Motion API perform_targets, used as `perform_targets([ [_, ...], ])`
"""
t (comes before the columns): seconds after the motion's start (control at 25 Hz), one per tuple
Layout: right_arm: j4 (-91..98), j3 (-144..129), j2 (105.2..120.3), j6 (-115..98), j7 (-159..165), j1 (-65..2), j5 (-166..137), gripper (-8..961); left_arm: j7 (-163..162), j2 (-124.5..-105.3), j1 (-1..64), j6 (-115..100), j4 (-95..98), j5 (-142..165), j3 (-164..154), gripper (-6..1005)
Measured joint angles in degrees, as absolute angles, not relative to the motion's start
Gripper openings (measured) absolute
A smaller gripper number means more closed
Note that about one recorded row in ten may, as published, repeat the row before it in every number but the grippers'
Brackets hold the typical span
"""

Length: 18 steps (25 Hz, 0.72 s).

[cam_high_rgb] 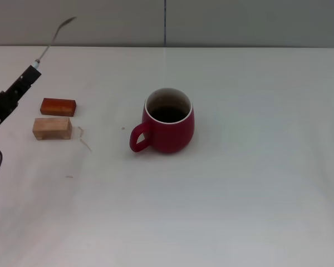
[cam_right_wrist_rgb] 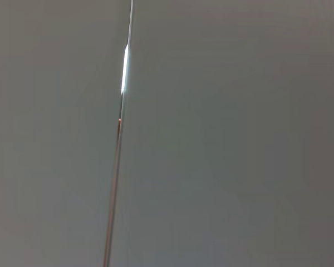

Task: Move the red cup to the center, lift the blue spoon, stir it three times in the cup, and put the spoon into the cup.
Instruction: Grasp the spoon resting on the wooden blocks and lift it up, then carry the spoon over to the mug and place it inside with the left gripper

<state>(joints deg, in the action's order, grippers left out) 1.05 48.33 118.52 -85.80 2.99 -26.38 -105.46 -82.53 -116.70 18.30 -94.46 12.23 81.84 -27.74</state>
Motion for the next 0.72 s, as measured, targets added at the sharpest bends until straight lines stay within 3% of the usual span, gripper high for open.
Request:
perform_targets([
  [0.72, 0.5, 48.3, 118.84, -86.4, 2.9, -25.1, -106.3, 577, -103.2, -114.32, 22.2, -103.3, 36.3, 87.6, -42.0, 169],
])
